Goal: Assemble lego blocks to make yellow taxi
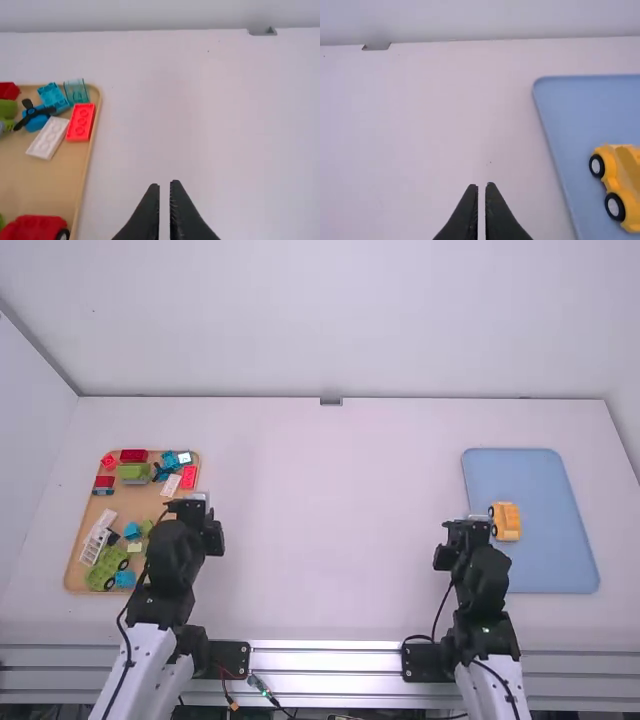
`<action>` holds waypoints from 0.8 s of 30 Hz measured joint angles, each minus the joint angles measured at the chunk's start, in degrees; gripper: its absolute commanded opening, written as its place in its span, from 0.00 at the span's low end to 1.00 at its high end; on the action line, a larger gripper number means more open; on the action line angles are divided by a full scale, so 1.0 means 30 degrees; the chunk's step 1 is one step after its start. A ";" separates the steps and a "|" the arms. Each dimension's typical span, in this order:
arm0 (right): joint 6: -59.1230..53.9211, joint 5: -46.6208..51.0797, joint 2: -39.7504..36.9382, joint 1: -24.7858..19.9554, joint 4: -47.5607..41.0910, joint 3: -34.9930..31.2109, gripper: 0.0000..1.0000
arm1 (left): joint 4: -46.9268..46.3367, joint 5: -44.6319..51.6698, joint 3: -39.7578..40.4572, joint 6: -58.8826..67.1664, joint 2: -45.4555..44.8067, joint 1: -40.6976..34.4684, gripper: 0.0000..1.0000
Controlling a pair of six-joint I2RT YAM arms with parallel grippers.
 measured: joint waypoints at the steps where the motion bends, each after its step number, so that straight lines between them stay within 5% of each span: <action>1: 0.0029 -0.0015 -0.0175 0.0000 0.0000 -0.0189 0.00 | 0.0000 -0.0007 -0.0211 0.0000 -0.0219 0.0000 0.00; 12: -0.0036 -0.0022 -0.3300 0.0000 0.0153 -0.0976 0.00 | 0.0095 -0.0007 -0.3876 0.0000 -0.4000 0.0000 0.00; 24: 0.0007 0.0000 -0.6069 0.0000 0.0160 -0.0976 0.00 | 0.0146 -0.0007 -0.3876 0.0000 -0.7475 0.0000 0.00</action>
